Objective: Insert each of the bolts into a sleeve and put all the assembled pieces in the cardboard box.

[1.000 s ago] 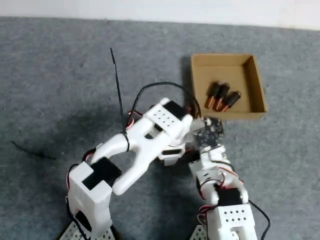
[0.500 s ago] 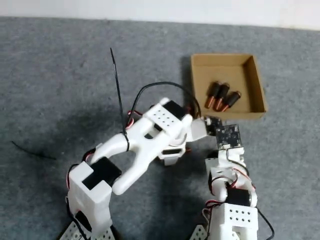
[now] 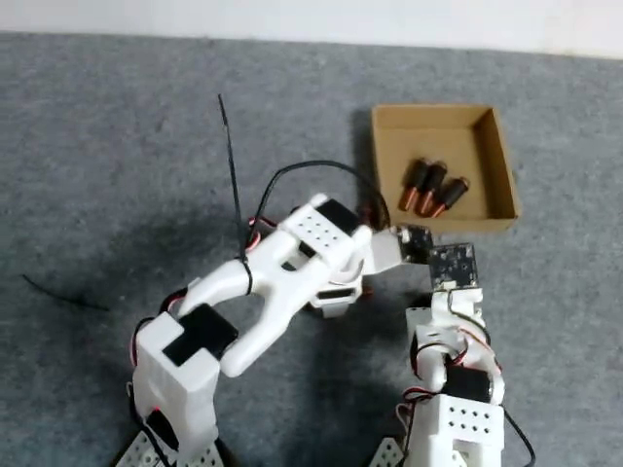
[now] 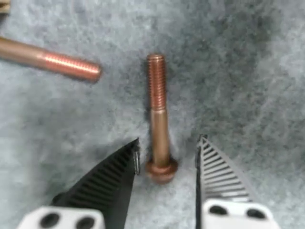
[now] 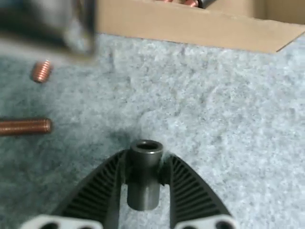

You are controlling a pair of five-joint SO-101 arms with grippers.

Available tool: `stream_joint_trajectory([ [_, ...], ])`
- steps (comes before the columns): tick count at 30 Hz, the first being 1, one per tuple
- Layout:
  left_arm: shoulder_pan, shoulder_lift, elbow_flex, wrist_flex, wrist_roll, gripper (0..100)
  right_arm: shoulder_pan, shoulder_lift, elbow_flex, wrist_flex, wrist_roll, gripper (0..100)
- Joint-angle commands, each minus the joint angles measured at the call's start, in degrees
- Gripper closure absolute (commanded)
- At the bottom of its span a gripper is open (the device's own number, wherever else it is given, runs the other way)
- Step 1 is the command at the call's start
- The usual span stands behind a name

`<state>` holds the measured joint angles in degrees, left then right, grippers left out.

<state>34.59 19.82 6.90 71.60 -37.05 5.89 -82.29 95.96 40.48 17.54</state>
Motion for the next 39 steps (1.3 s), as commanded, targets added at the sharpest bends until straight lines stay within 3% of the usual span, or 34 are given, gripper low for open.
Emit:
stream_joint_trajectory([
  [1, -1.01, 2.24, -0.31, -2.2, -0.44, 81, 0.4, -0.75, 6.9, -2.15, 0.35, 99.2],
  [9, -1.1, 7.25, -4.62, 0.35, -2.02, 81, 0.31, -0.75, 6.9, -2.15, 0.35, 99.2],
  [15, -1.1, 7.25, -4.09, 0.26, -2.2, 100, 0.31, -0.75, 6.99, -2.15, 0.35, 99.2],
  [22, -1.71, 6.64, -4.7, 0.44, -2.02, 99, 0.22, -0.75, 6.99, -2.33, 0.44, 99.2],
  [33, -6.37, -7.25, -18.15, 18.37, -2.29, 99, 0.22, -0.75, 7.43, -7.25, 0.44, 99.2],
  [39, -8.04, -13.41, -19.3, 23.91, -2.11, 99, 0.22, -0.75, 7.43, -7.25, 0.35, 99.2],
])
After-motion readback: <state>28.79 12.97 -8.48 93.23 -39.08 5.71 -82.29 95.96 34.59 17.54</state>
